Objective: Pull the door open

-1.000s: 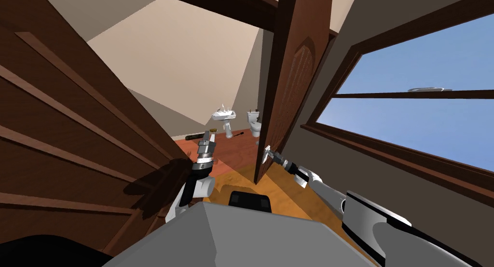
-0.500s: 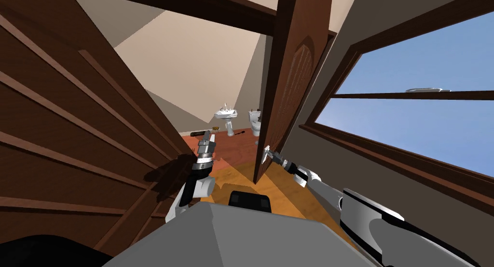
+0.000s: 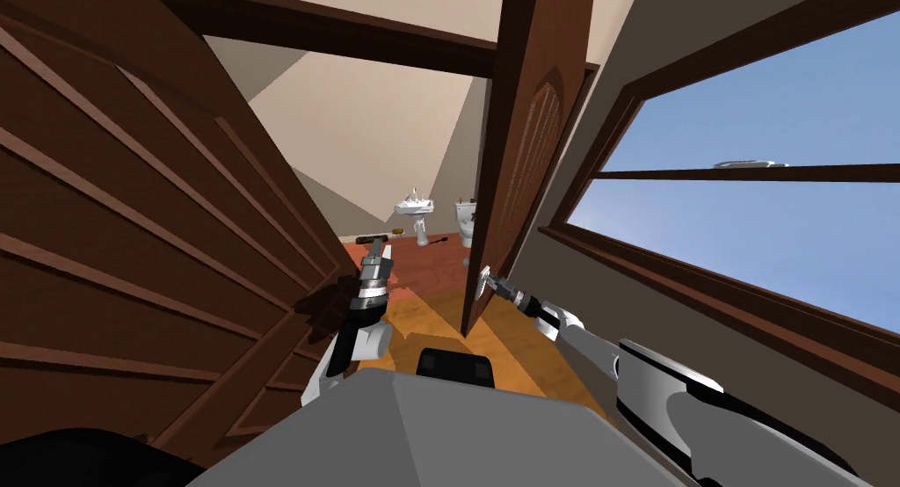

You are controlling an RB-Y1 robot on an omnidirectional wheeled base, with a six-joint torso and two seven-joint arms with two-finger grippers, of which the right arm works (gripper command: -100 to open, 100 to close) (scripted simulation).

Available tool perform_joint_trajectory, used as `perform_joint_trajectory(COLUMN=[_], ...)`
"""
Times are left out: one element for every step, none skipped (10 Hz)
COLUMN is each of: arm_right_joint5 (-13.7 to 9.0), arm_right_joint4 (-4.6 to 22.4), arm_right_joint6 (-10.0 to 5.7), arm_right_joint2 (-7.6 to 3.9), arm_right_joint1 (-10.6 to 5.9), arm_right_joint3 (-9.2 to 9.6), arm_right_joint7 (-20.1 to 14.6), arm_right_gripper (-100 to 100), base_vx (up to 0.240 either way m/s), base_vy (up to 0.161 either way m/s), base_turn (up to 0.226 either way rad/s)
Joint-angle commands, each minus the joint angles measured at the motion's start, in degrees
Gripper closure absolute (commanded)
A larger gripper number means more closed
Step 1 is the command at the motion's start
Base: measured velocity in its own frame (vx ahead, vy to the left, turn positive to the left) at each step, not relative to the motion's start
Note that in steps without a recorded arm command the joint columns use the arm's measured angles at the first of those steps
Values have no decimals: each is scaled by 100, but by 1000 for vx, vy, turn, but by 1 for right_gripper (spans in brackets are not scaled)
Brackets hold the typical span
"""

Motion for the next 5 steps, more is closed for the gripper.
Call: perform_joint_trajectory(arm_right_joint5=[-39,-15,19,34,61], arm_right_joint4=[86,42,89,110,148], arm_right_joint6=[-92,-46,-99,-121,-161], arm_right_joint2=[-4,10,35,46,65], arm_right_joint1=[-72,-28,-51,-67,-94], arm_right_joint3=[78,62,96,104,119], arm_right_joint7=[-18,-10,-32,-43,-62], arm_right_gripper=[100,100,100,100,100], base_vx=[-101,-47,-60,-116,-151], base_vy=[-224,-98,-144,-226,-254], base_turn=[136,37,81,156,159])
